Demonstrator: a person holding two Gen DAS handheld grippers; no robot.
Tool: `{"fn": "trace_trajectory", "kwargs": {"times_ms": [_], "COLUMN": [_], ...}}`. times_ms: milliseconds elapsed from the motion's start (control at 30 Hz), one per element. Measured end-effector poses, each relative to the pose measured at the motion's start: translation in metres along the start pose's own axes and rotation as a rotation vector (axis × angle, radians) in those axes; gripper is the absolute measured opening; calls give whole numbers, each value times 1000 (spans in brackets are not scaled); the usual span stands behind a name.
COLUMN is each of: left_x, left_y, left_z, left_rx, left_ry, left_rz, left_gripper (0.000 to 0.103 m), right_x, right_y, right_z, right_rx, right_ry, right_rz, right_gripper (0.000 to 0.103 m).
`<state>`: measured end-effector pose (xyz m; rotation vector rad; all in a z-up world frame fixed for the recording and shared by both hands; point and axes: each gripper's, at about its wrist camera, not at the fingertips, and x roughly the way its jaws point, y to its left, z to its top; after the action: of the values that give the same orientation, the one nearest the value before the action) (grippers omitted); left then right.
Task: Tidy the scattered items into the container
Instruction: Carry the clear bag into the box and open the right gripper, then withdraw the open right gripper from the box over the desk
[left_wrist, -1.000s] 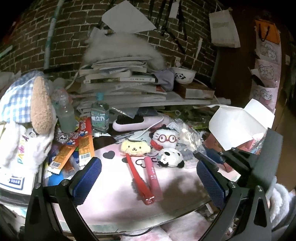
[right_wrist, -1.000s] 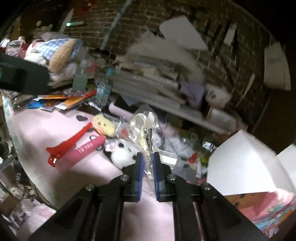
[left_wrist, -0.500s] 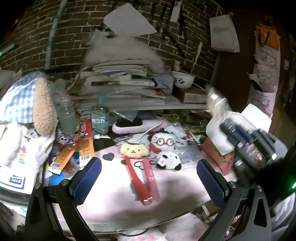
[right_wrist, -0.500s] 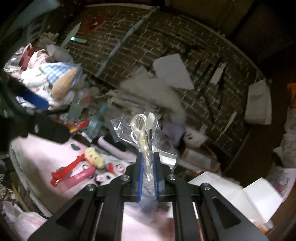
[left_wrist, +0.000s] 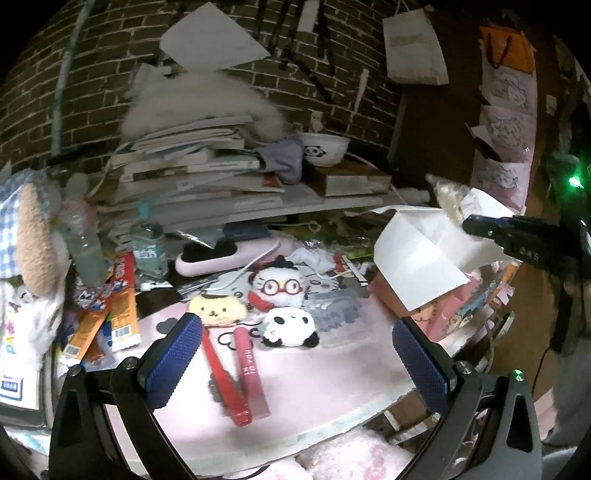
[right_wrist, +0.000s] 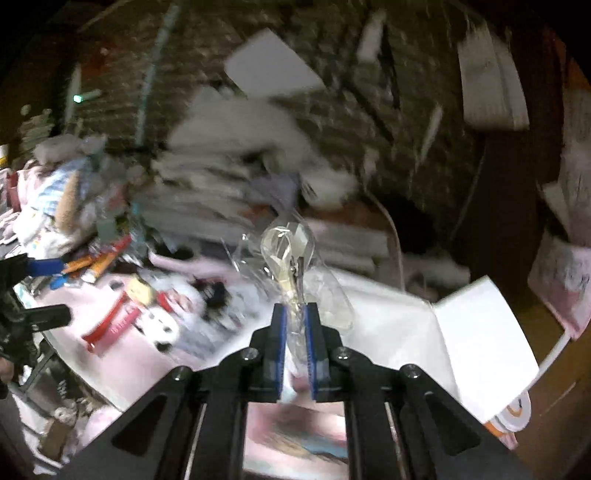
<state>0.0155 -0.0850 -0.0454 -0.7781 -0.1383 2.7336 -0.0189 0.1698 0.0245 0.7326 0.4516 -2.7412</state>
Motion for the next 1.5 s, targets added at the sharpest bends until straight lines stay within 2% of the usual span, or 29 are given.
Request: {"fn": "trace_trajectory", "kwargs": {"times_ms": [133,300,533,567,633,667,700,1067,1200,1333,1500], "left_x": [4,5,7,7,8,9,10,18,19,20,21], "left_y": [-4,-4,-2,-2,-3,-4,-4,-12,-12,-9,1], "left_z": [0,0,0,-1,-1,-1,-1,-3,-3,-4,-11], "left_rx": [2,0,-5,-3,2,4,6,25,20,10,2], "left_ry": [15,20,27,28,31,35,40,68,72,79,101], "left_rz": [-4,1,1,0,2,9,17,51,57,73,110], "left_gripper": [103,103,103,103,103,103,103,103,103,103,103], "right_x": [25,55,73,73,70,70,68,85,70,43,19], "right_y": [-33,-54,-63,-62,-61,-61,-62,-89,-74,-45,6], "right_z": [-3,-15,-23,-21,-19,-18,-18,-15,-11,1,9], "right_rx": [24,32,9,4,-8,-8,-4,31,43,40,15], "right_ry": [166,325,419,418,417,415,402,433,376,254,148], "right_rz": [33,52,-2,-7,-24,-29,-46,-91,-23,49,206], "right_gripper": [7,7,11,13,31,47,52,51,51,51,51]}}
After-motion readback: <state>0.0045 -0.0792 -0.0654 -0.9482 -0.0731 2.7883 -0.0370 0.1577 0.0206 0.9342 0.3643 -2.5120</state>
